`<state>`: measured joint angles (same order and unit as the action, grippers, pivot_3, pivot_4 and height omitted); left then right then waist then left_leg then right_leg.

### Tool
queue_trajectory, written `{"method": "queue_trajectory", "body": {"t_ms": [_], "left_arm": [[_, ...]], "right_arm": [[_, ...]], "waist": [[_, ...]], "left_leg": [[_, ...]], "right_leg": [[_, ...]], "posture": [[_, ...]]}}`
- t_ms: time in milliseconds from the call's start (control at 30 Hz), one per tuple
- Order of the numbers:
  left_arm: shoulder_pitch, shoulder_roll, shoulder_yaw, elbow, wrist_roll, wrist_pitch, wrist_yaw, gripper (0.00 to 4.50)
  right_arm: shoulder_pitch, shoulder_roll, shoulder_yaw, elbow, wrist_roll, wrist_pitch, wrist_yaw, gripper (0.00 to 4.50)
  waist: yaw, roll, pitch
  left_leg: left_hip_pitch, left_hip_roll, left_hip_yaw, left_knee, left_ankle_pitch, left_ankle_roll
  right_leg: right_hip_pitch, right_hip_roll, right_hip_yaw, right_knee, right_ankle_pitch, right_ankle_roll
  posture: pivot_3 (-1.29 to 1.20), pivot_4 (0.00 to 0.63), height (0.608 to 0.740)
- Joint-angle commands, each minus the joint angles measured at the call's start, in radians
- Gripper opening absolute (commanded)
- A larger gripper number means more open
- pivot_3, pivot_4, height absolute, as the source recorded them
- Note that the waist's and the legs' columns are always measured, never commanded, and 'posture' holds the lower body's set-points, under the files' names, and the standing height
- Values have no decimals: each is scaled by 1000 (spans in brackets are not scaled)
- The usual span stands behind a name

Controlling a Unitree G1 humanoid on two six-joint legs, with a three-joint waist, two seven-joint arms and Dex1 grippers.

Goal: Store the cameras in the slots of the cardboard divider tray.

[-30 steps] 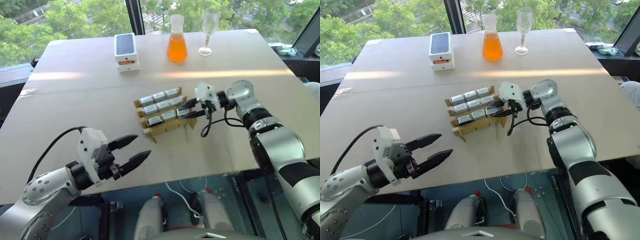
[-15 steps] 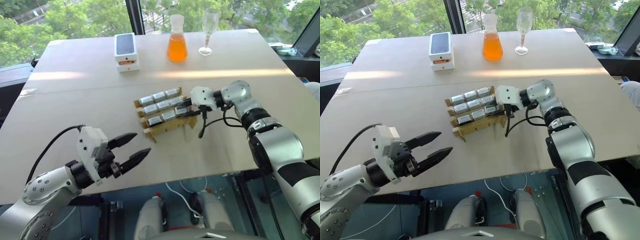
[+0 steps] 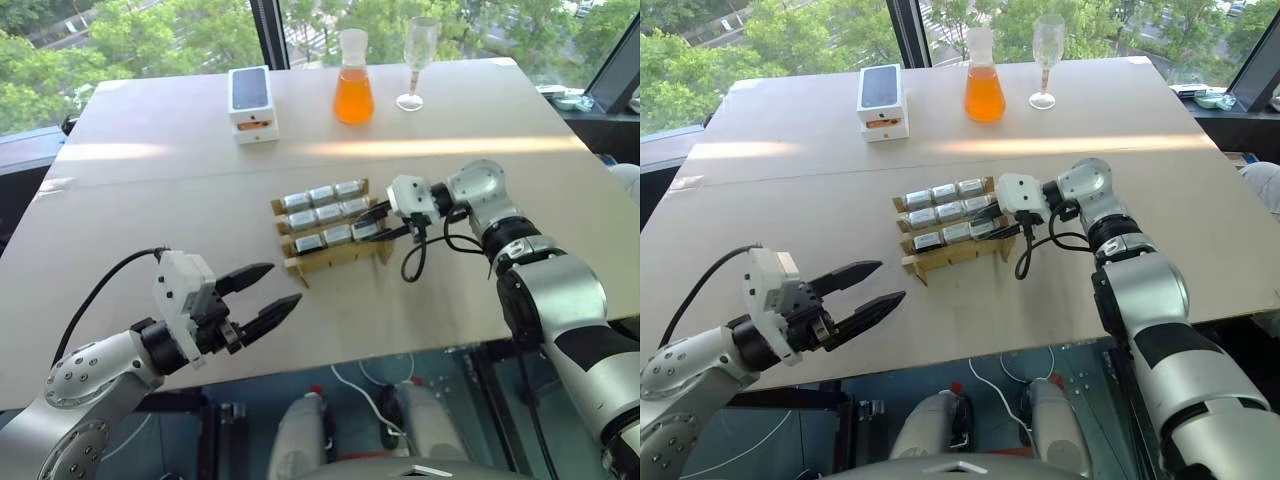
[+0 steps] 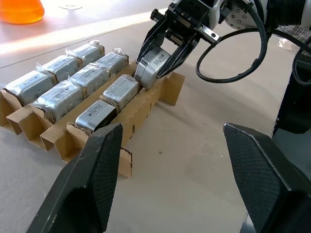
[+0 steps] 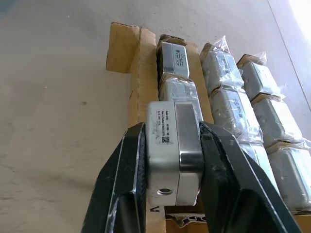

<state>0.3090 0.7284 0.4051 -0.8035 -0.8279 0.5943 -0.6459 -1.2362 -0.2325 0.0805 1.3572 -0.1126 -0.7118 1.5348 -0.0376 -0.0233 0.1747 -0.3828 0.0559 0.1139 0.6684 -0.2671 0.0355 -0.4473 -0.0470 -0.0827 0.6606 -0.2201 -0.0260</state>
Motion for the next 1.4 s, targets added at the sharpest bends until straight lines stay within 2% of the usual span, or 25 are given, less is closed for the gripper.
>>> {"method": "queue_trajectory", "body": {"t_ms": [33, 367, 467, 533, 567, 667, 767, 867, 1033, 1200, 1400], "left_arm": [[-5, 0, 17, -29, -11, -19, 3, 3396], [-14, -4, 9, -28, -9, -18, 10, 3396], [-14, -4, 10, -30, -11, -17, 13, 3396], [-12, -4, 11, -32, -11, -17, 13, 3396], [-12, -4, 10, -32, -11, -17, 13, 3396], [-10, -5, 9, -35, -12, -17, 14, 3396], [-14, -4, 7, -29, -13, -16, 12, 3396], [-24, 5, 8, -8, -13, -18, -5, 3396], [-81, 24, -8, 35, -10, -15, -35, 3396], [-96, 29, -11, 46, -7, -11, -48, 3396], [-91, 23, -22, 43, 0, -13, -50, 3396]], "right_arm": [[-16, -9, -1, -4, -33, -44, -58, 900], [-15, -18, 19, 3, -94, -44, -90, 900], [-14, -17, 11, 4, -92, -27, -98, 2389], [-14, -13, -7, 4, -77, -19, -98, 2905], [-15, -12, -15, 4, -71, -20, -97, 3426], [-22, -16, -30, 4, -55, 2, -48, 4481], [-34, -23, -110, -2, 29, 68, 32, 4481], [-24, -40, -120, -11, 37, 43, 76, 4481], [4, -53, -74, -15, -13, -59, 29, 4481], [5, -63, -20, -14, -80, -76, -72, 4481], [21, -102, -42, -46, -30, -107, -25, 4481]], "waist": [[0, 0, 0], [1, 0, 0], [1, 0, 0], [1, 0, 0], [0, 0, 0], [0, 0, 0], [0, 0, 0], [0, 0, 0], [0, 0, 0], [-3, 0, 0], [-1, 0, 0]], "left_leg": [[0, 0, 0, 0, 0, 0], [0, 0, 0, 0, 0, 0], [0, 0, 0, 0, 0, 0], [0, 0, 0, 0, 0, 0], [0, 0, 0, 0, 0, 0], [0, 0, 0, 0, 0, 0], [0, 0, 0, 0, 0, 0], [0, 0, 0, 0, 0, 0], [0, 0, 0, 0, 0, 0], [0, 0, 1, 0, 0, 0], [0, 0, 0, 0, 0, 0]], "right_leg": [[0, 0, 0, 0, 0, 0], [0, 0, 0, 0, 0, 0], [0, 0, 0, 0, 0, 0], [0, 0, 0, 0, 0, 0], [0, 0, 0, 0, 0, 0], [0, 0, 0, 0, 0, 0], [0, 0, 0, 0, 0, 0], [0, 0, 0, 0, 0, 0], [0, 0, 0, 1, 0, 0], [0, 0, 0, 0, 0, 0], [0, 0, 0, 0, 0, 0]], "posture": [[0, 150, 740], [0, 150, 740], [0, 150, 740], [0, 150, 740], [0, 150, 740], [0, 150, 740], [0, 150, 740], [0, 150, 740], [0, 150, 740], [0, 150, 740], [0, 150, 740]]}}
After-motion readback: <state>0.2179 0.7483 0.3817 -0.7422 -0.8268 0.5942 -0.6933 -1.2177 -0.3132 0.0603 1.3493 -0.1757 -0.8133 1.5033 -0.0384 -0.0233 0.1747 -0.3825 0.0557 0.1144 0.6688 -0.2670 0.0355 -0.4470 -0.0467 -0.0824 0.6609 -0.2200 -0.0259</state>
